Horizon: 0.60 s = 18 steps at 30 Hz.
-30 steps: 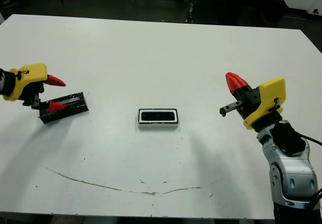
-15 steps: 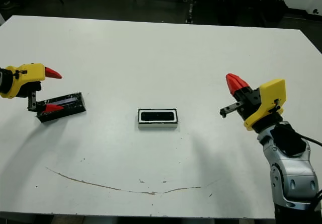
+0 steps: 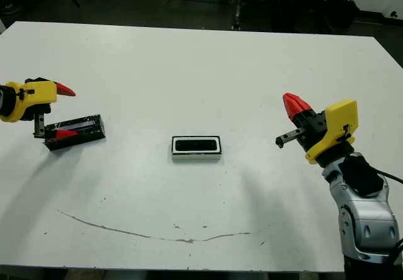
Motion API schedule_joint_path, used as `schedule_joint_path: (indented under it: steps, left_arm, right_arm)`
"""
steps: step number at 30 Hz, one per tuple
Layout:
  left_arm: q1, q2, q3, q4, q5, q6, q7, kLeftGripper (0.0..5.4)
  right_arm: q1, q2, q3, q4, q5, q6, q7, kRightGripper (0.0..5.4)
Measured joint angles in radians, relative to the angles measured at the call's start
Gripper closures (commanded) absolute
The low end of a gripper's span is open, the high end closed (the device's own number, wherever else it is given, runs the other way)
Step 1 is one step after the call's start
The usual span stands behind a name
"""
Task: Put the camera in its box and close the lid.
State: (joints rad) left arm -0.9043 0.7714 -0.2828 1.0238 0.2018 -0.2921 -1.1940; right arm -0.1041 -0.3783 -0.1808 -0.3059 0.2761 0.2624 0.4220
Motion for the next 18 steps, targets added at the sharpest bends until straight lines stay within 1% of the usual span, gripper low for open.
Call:
schedule_joint_path:
  steps: [4,11,18]
  left_arm:
    - [-0.002,-0.008,0.032,0.021,-0.024,0.081,-0.008,0.01]
    - [-0.013,-0.009,0.053,0.038,-0.032,0.081,0.001,0.01]
    - [-0.053,0.000,0.073,0.014,-0.033,0.119,0.001,0.01]
  right_arm:
    - [0.001,0.000,0.000,0.000,-0.001,0.000,0.000,5.40]
    - [0.001,0.000,0.000,-0.001,0.001,0.008,-0.001,5.40]
    - [0.001,0.000,0.005,-0.001,0.001,0.015,-0.001,5.40]
